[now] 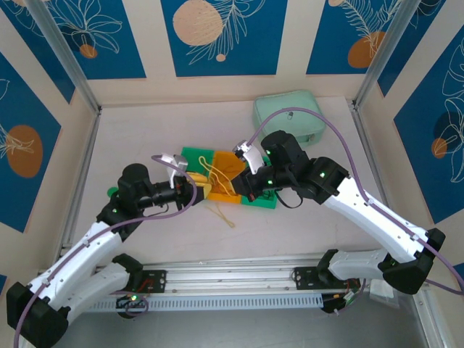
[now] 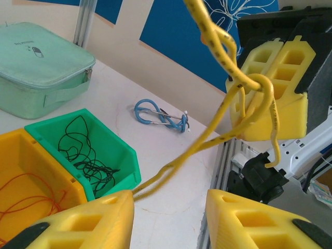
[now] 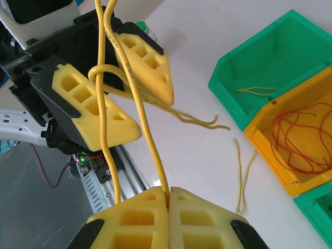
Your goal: Untangle the cables
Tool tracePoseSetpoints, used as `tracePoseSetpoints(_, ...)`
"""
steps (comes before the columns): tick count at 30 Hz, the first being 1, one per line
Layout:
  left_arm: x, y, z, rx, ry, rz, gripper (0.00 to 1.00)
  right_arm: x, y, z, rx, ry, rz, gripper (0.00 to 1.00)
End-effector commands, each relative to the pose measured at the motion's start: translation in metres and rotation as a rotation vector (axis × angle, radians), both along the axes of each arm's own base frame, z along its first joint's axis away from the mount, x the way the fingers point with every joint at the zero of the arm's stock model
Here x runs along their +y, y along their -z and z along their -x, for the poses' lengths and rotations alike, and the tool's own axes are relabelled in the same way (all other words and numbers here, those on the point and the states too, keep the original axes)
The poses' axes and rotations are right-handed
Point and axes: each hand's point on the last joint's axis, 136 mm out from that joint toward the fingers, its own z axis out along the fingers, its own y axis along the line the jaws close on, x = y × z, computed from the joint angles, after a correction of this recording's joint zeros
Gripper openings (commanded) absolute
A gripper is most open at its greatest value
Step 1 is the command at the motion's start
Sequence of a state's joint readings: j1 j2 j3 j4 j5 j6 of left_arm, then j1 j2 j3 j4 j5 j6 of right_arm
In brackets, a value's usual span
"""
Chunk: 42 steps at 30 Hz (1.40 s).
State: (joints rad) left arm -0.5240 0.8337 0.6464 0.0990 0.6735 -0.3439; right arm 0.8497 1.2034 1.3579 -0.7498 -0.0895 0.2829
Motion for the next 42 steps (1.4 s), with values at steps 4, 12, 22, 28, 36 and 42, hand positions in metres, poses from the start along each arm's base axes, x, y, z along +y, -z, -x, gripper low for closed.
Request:
tracePoseSetpoints(4,-0.002,-0.02,0.003,-0.051,0.022,0.032,0.41,0.003,-0.017,0.005,0.012,-0.026,-0.05,0.06)
tracePoseSetpoints(12,-0.002,-0.019,0.005,-0.055,0.024,0.029,0.41,0.007,-0.017,0.008,0.035,-0.05,-0.068,0.06)
tracePoseSetpoints(22,-0.001,-0.02,0.007,-0.061,0.029,0.027,0.41,0.014,-0.018,0.01,0.061,-0.074,-0.09,0.06)
tracePoseSetpoints(28,0.0,-0.016,0.003,-0.036,0.008,0.008,0.38,0.015,-0.019,0.009,0.067,-0.075,-0.099,0.06)
tracePoseSetpoints(36,0.002,-0.013,0.0,-0.004,-0.02,-0.009,0.41,0.014,-0.016,0.006,0.075,-0.063,-0.103,0.06)
tracePoseSetpoints(42,0.003,-0.012,-0.002,0.012,-0.034,-0.017,0.0,0.014,-0.015,0.005,0.072,-0.059,-0.11,0.06)
